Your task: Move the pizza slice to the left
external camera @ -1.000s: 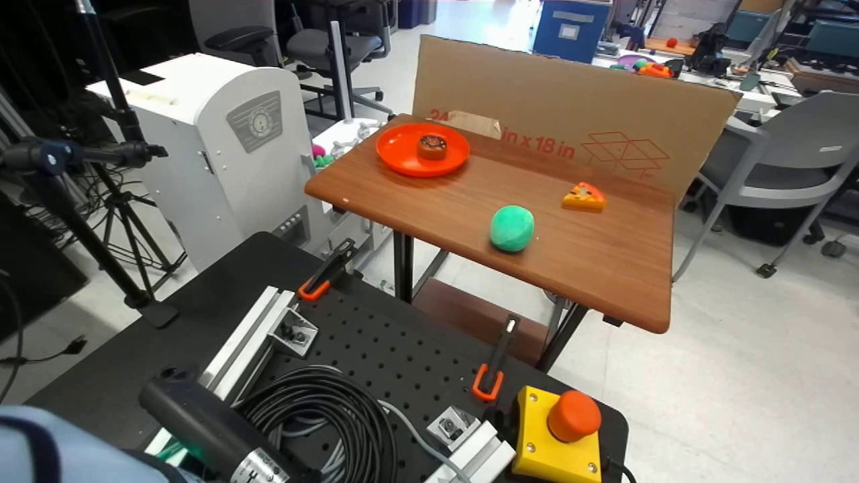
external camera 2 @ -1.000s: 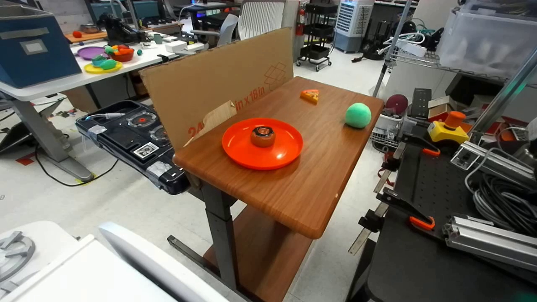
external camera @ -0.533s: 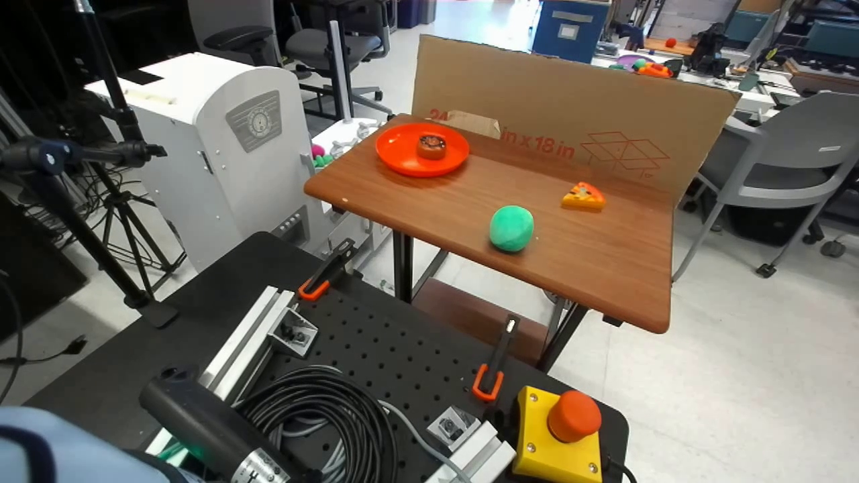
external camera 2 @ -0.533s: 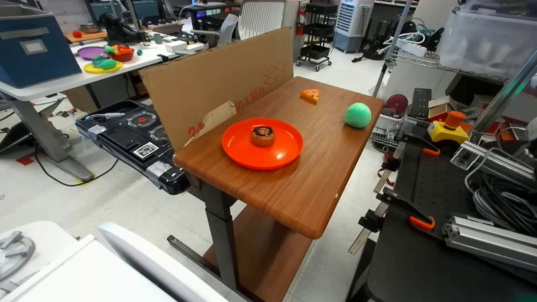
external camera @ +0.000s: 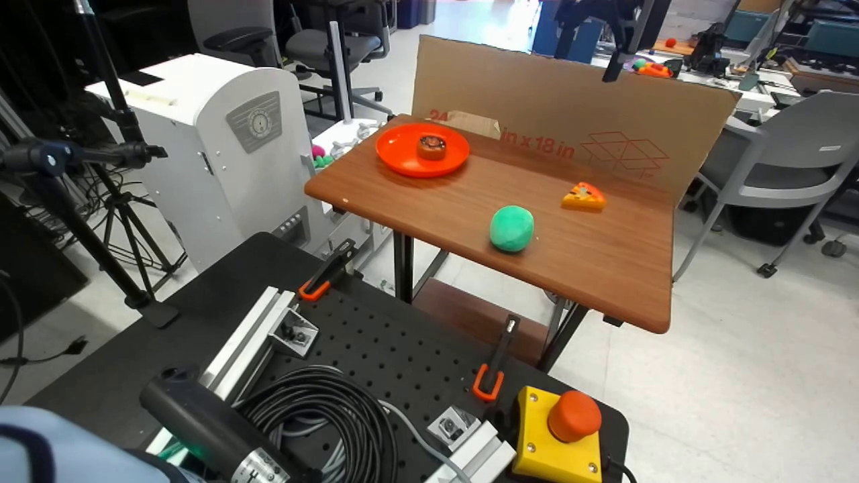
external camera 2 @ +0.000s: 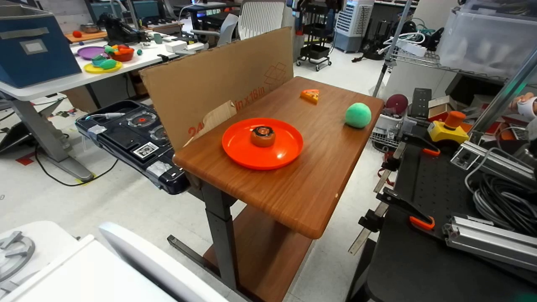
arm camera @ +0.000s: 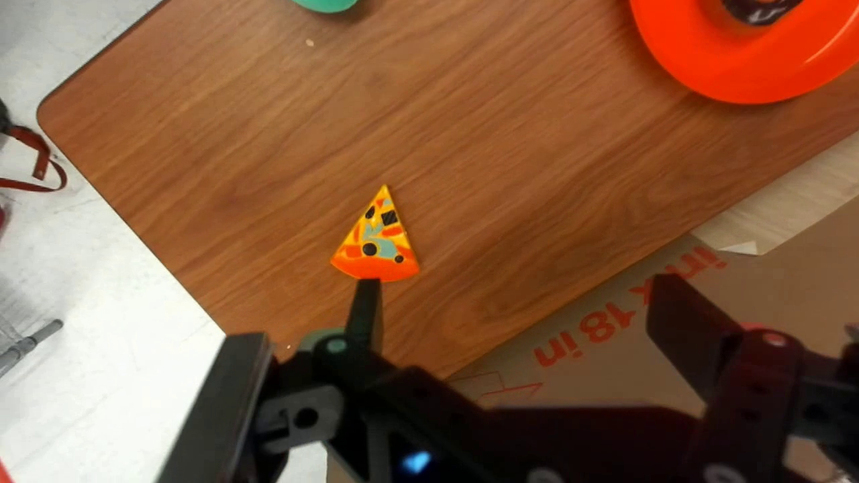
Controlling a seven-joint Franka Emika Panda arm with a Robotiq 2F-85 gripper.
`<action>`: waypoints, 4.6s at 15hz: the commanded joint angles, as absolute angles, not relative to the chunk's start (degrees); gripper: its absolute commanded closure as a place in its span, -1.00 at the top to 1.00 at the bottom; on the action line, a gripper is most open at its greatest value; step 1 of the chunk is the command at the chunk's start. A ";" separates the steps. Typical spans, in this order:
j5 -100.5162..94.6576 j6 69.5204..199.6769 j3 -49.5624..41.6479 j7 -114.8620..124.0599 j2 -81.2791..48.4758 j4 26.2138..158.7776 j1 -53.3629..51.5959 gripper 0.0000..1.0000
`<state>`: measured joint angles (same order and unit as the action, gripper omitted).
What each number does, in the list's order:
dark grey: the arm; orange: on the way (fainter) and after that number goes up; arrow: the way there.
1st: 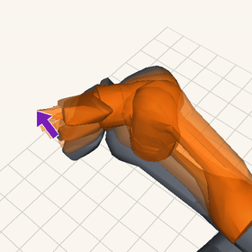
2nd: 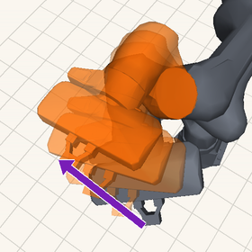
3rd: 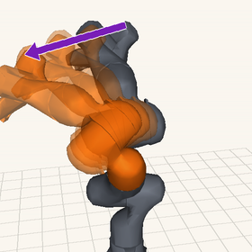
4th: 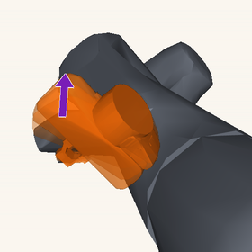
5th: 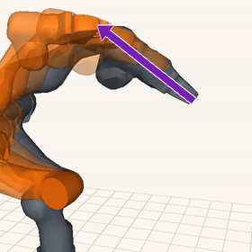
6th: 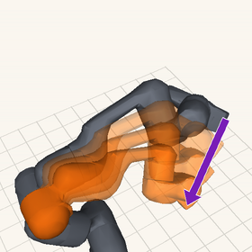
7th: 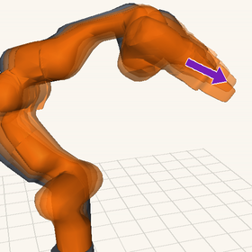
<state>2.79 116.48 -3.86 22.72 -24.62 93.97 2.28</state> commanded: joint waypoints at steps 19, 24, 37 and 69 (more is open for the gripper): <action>1.10 113.92 -8.17 29.69 -49.01 76.55 1.16 1.00; 0.62 113.42 -9.31 30.28 -51.98 75.23 1.10 1.00; -0.12 113.60 -10.78 31.68 -54.33 72.63 0.77 -0.31; -0.69 107.30 -4.42 29.47 -48.69 78.54 -8.61 0.99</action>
<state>-0.76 107.40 -4.31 29.48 -48.46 78.88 -8.55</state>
